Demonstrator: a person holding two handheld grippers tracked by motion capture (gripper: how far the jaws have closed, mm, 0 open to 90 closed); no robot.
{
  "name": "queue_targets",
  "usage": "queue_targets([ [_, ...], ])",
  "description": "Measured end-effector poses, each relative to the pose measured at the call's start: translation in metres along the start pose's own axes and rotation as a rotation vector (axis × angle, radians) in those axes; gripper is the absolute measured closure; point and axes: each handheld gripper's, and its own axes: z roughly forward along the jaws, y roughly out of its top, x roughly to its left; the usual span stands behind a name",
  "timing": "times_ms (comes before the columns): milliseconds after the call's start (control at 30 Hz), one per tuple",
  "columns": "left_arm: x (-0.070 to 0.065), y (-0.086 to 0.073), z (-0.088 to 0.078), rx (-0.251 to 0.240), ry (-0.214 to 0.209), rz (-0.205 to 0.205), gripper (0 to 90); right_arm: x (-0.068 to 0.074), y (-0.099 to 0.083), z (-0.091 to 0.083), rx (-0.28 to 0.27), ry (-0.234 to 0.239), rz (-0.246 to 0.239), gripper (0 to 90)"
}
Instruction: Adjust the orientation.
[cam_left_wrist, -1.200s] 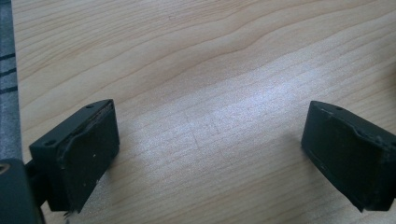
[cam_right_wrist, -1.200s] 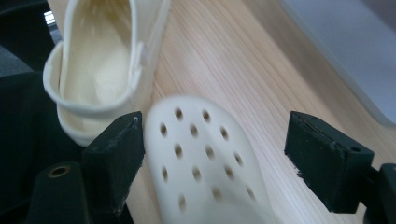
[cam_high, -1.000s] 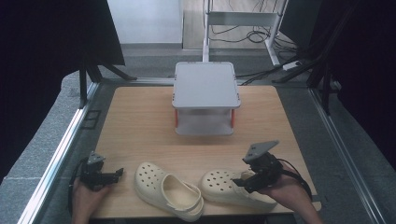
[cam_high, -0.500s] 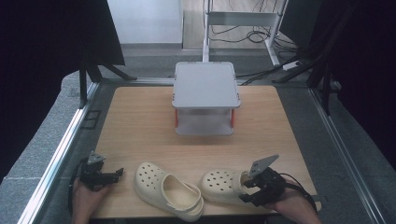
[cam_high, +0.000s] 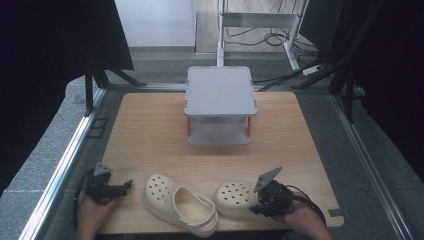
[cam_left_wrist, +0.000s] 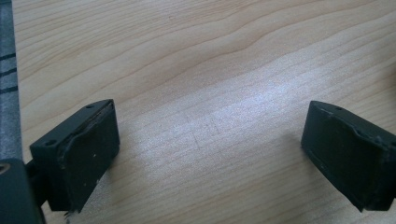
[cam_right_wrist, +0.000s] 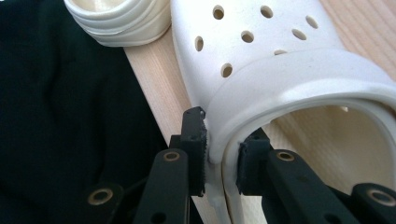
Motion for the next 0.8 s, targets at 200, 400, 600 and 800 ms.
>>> queue_targets([
  [200,0.0,0.0,0.0,0.0,0.0,0.0,4.4,-0.004,0.007,-0.007,-0.031,-0.057,0.031,76.5],
  [400,0.0,0.0,0.0,0.0,0.0,0.0,4.4,-0.015,0.025,-0.012,-0.09,-0.097,0.049,76.5],
  [600,0.0,0.0,0.0,0.0,0.0,0.0,4.4,-0.02,0.049,-0.003,-0.117,-0.114,0.051,76.5],
  [800,0.0,0.0,0.0,0.0,0.0,0.0,4.4,-0.023,0.08,0.01,-0.13,-0.122,0.061,76.4],
])
